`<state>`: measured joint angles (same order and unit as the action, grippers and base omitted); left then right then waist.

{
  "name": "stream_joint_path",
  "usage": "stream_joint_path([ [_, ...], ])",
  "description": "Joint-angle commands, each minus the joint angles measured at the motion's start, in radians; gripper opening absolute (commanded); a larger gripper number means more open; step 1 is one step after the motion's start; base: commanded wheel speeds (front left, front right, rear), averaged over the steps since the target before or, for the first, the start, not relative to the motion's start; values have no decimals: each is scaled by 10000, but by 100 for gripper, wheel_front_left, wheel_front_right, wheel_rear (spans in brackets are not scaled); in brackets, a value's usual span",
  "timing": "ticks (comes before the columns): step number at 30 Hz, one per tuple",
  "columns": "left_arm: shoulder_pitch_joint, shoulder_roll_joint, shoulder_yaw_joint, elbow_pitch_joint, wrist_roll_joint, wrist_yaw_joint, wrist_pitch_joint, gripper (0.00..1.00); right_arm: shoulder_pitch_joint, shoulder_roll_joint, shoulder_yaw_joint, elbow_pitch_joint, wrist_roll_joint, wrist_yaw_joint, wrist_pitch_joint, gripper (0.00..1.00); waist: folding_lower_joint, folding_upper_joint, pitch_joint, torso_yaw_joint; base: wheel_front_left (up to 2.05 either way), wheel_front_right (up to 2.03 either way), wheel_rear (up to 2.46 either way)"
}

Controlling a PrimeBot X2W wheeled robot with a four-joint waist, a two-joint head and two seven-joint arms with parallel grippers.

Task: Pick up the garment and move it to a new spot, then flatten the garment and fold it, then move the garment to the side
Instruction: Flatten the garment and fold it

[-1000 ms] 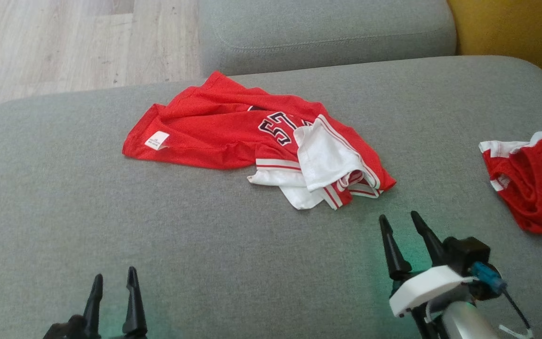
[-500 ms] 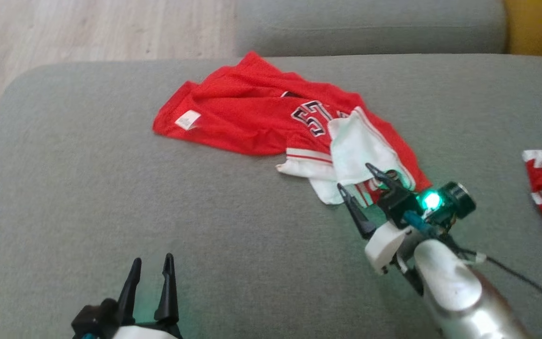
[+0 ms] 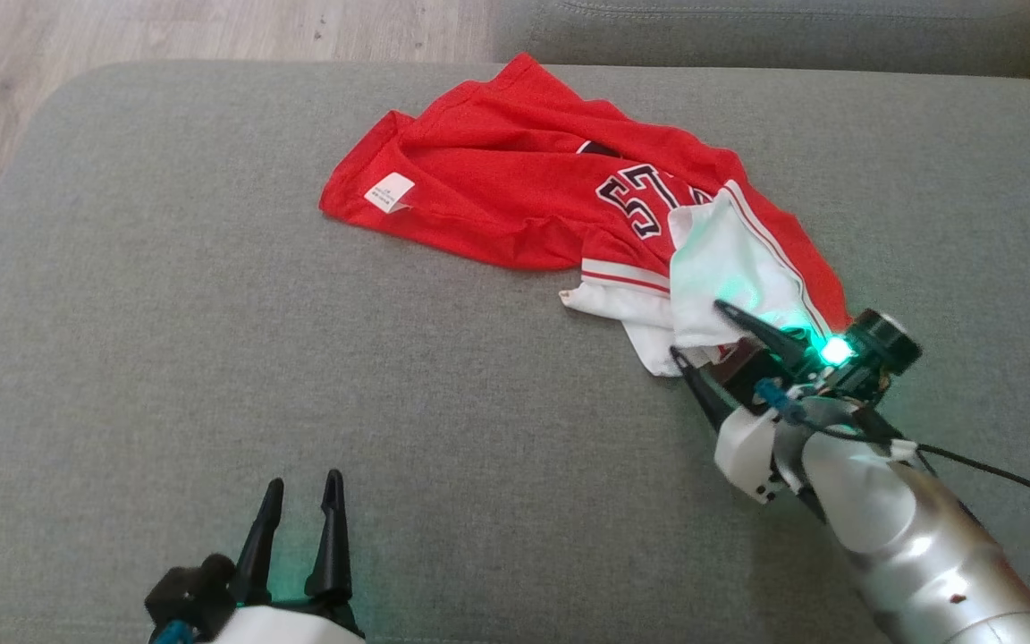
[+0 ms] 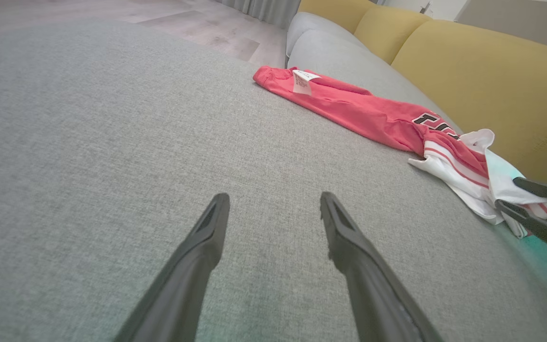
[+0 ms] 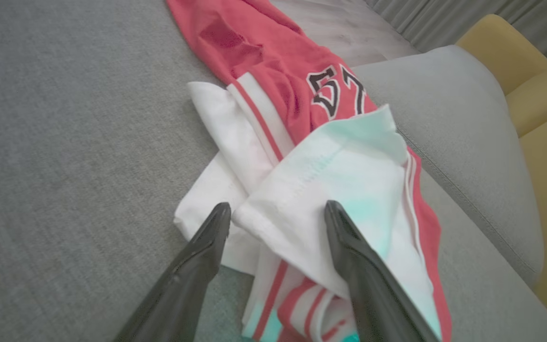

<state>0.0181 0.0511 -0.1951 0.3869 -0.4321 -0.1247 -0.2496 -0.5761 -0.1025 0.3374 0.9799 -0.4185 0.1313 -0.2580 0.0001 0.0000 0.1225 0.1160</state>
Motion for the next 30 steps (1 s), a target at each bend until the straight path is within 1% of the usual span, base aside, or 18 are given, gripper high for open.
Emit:
stream_joint_path([
  [1, -399, -8, 227, -269, -89, -55, -122, 100, -291, 171, 372, -211, -129, -6, -36, 100, -1, 0, 15, -24, 0, 0, 0],
  [4, -454, -8, 160, -288, -141, -56, -122, 100, -328, 152, 521, -182, -166, -6, -36, 100, -1, 0, 42, -55, 0, 0, 0],
  [13, -554, -8, 114, -252, -250, -58, -122, 100, -465, 60, 79, -36, -201, -6, -37, 100, -1, 0, 166, 2, 0, 0, 0],
  [15, -543, -8, 144, -222, -292, -58, -122, 100, -461, 63, -22, 52, -222, -6, -37, 74, -1, 0, 159, 8, 0, 0, 0],
  [16, -531, -8, 165, -199, -313, -58, -122, 100, -464, 66, -61, 82, -227, -6, -37, 56, -1, 0, 148, 11, 0, 0, 0],
  [17, -520, -8, 182, -178, -337, -58, -122, 100, -471, 62, -120, 111, -216, -6, -37, 40, -1, 0, 132, 8, 0, 0, 0],
  [18, -507, -8, 207, -159, -368, -58, -122, 100, -483, 63, -167, 128, -195, -6, -37, 16, -1, 0, 114, 2, 0, 0, 0],
  [19, -496, -8, 230, -149, -386, -58, -122, 100, -488, 84, -228, 114, -103, -6, -37, 0, -1, 0, 95, -7, 0, 0, 0],
  [24, -440, -8, 265, -134, -447, -59, -122, 100, -548, 111, -402, -128, 256, -6, -37, 0, -1, 0, -29, -63, 0, 0, 0],
  [27, -404, -9, 253, -185, -467, -59, -122, 100, -726, 87, -675, -774, 900, -6, -37, 0, -1, 0, -167, -116, 0, 0, 0],
  [30, -333, -9, 226, -204, -461, -59, -122, 100, -1151, -217, -1117, -1428, 1579, -6, -37, 0, -1, 0, -297, -133, 0, 0, 0],
])
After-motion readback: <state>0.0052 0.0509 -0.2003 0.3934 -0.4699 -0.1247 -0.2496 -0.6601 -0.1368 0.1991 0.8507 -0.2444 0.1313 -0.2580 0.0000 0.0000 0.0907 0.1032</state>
